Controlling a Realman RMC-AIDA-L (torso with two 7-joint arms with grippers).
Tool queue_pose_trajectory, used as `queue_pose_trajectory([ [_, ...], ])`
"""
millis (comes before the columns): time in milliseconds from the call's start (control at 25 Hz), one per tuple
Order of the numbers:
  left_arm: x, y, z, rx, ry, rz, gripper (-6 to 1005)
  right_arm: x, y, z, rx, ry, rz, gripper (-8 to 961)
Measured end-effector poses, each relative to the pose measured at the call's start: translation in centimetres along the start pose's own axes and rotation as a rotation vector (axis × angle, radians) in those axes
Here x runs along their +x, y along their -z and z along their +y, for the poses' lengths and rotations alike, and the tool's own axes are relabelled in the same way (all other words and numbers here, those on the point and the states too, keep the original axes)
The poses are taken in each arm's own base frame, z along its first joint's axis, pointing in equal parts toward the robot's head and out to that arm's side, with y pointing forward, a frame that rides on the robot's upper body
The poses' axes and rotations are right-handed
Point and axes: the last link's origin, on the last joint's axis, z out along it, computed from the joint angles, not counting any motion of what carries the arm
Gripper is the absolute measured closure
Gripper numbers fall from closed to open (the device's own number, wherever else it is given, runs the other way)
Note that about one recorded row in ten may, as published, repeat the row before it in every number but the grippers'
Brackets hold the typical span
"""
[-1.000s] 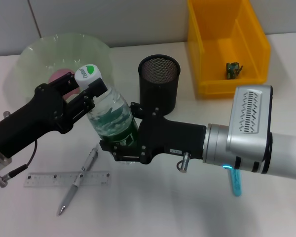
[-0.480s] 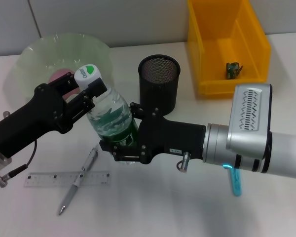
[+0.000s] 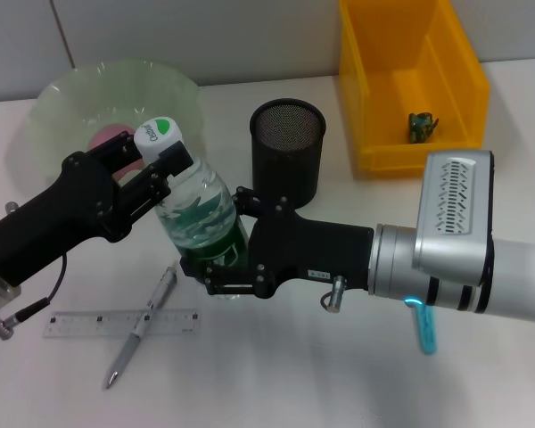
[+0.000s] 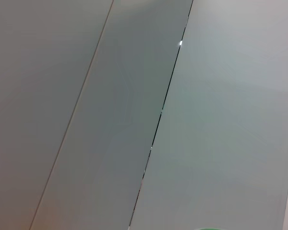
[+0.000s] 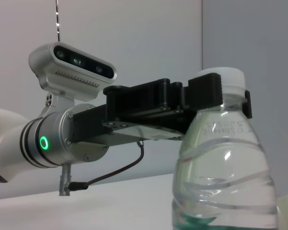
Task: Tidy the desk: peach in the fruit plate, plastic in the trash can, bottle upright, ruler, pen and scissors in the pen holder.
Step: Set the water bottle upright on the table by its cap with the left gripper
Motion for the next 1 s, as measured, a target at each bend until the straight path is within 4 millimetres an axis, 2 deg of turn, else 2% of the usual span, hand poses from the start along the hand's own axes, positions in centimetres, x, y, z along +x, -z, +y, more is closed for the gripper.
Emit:
queue_pose_trajectory([
  [1000, 0.1, 0.0, 0.2, -0.012, 0.000, 0.006, 555, 1.2, 0.2, 0.0, 0.007, -0.029, 0.040, 144],
])
